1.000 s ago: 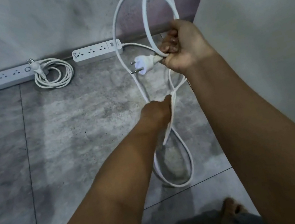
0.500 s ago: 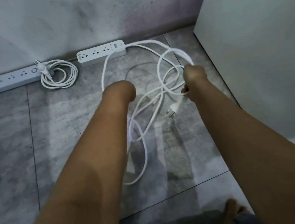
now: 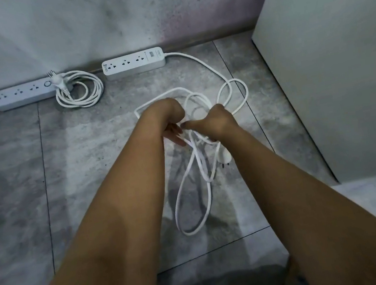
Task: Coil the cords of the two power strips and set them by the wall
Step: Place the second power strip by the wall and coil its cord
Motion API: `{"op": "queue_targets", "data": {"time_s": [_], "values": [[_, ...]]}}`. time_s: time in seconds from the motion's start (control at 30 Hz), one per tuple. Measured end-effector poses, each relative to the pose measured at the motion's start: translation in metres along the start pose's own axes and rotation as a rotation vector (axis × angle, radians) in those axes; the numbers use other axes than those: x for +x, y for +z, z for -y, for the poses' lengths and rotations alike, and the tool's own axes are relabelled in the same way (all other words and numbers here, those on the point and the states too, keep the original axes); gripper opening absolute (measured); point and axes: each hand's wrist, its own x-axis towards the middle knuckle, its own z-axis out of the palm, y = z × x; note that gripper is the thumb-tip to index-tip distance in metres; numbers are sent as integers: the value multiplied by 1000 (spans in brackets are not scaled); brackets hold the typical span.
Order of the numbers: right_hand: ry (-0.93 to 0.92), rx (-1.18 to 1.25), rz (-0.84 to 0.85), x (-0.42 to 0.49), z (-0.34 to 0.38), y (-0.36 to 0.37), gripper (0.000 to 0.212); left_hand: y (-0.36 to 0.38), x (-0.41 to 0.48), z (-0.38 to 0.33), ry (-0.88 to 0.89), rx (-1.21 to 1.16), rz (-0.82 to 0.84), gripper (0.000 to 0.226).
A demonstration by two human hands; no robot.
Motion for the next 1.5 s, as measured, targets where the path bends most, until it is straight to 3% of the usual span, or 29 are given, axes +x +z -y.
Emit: {"op": "queue_targets", "data": {"time_s": [0.13,0.23,0.33,0.43,0.57,0.63,0.77,0.87,0.93,1.0,1.03,1.13,1.23,1.37,1.43,1.5], "values": [[1,-167,70,5,-7,2,67,-1,1,-2,93,-74,-100,46],[46,-84,176,5,-16,3,30,-6,2,-4,134,-111,-150,49],[101,67,206,5,-23,4,21,-8,2,-8,143,-160,-150,37],[99,51,202,7,-29,5,16,-10,5,-11,199,-130,-201,43],[59,-170,86,1,-38,0,21,-23,3,-10,397,174,-475,41],[85,-269,-63,0,-45,-3,40,-32,3,-7,479,468,-686,36],[144,-208,-292,-1,-50,-18,39,-56,13,18,500,855,-953,34],[153,-15,-387,0,-46,-27,45,-71,28,50,424,1048,-906,33],[121,85,-438,0,-40,-28,47,-69,33,60,243,1162,-718,34],[44,157,-476,-1,-32,-25,46,-61,33,57,174,1101,-566,36],[2,205,-476,-2,-28,-25,44,-55,32,52,232,1008,-530,38],[-43,467,-347,0,-13,-27,31,-39,36,32,589,575,-473,48],[-51,649,-153,-5,1,-40,29,-32,37,10,890,343,-444,62],[-200,782,91,-13,13,-64,41,-43,33,-8,961,259,-520,70],[-268,750,124,-16,18,-77,42,-54,30,-11,942,278,-670,52],[-312,759,99,-20,24,-87,42,-63,28,-14,841,283,-707,31]]}}
